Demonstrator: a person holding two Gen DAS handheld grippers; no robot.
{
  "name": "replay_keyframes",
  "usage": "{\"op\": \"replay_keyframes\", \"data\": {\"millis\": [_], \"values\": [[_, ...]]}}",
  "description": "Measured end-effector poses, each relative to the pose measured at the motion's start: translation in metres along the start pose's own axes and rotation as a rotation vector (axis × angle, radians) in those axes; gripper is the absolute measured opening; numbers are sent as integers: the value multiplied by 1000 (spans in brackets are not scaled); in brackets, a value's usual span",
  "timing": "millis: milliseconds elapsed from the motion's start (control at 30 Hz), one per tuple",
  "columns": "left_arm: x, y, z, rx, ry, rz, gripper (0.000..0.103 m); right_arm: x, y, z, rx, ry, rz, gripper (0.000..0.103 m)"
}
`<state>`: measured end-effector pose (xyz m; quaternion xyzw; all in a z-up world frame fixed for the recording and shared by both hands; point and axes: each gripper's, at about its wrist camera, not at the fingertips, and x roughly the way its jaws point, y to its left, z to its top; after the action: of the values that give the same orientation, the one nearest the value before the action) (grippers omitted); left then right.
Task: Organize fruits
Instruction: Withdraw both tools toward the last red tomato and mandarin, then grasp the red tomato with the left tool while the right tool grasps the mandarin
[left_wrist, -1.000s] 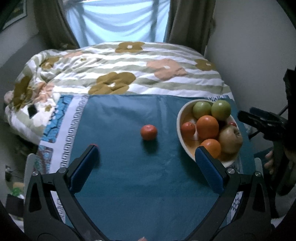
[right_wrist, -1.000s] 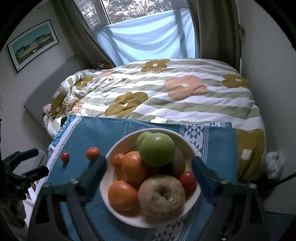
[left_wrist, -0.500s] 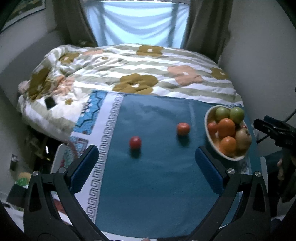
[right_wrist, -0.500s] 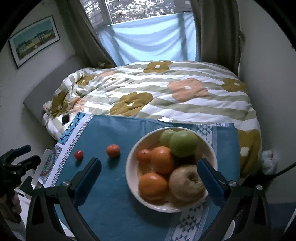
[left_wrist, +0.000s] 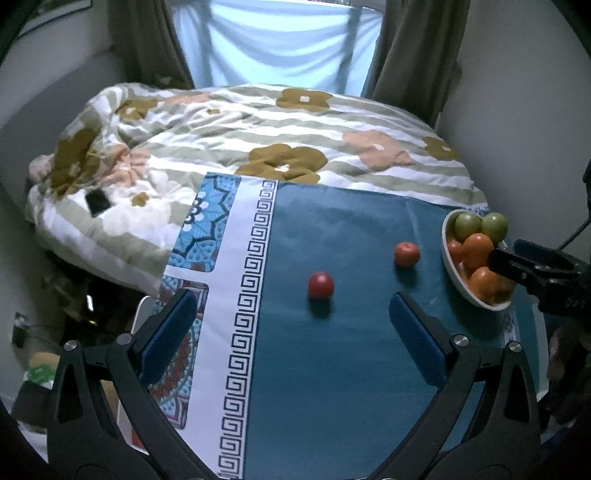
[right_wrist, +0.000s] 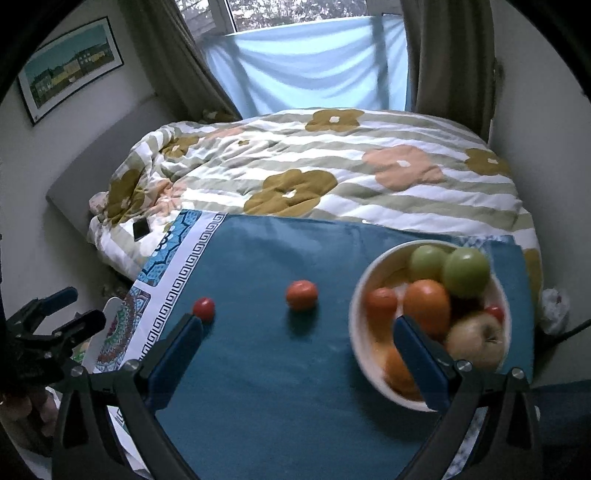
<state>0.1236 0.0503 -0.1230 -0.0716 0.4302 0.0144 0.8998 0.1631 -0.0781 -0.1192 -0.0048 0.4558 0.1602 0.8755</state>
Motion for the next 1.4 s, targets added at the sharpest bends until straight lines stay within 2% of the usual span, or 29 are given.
{"op": "replay_keyframes", "data": {"millis": [267, 467, 600, 733, 800, 967, 1100, 1200, 1267, 1400], "values": [[54, 17, 0, 35, 70, -43, 103, 51, 13, 4, 20, 40, -35, 103], [93, 6, -3, 75, 109, -98, 103, 85, 14, 2, 10, 65, -80, 103], [113, -5, -5, 112, 118, -131, 103, 99, 10, -2, 47, 65, -76, 103], [130, -13, -7, 153, 138, -140, 87, 109, 7, -7, 89, 69, -60, 101], [136, -14, -7, 163, 146, -148, 81, 113, 7, -8, 95, 69, -66, 96], [145, -22, -10, 198, 169, -173, 62, 118, 6, -8, 126, 58, -79, 95], [147, -26, -11, 228, 168, -178, 53, 126, 7, -9, 126, 74, -85, 84], [149, -29, -11, 255, 164, -168, 50, 132, 7, -9, 130, 84, -101, 77], [148, -29, -11, 267, 162, -156, 42, 135, 5, -9, 141, 90, -105, 76], [150, -29, -9, 285, 165, -152, 39, 137, 7, -8, 130, 86, -130, 72]]}}
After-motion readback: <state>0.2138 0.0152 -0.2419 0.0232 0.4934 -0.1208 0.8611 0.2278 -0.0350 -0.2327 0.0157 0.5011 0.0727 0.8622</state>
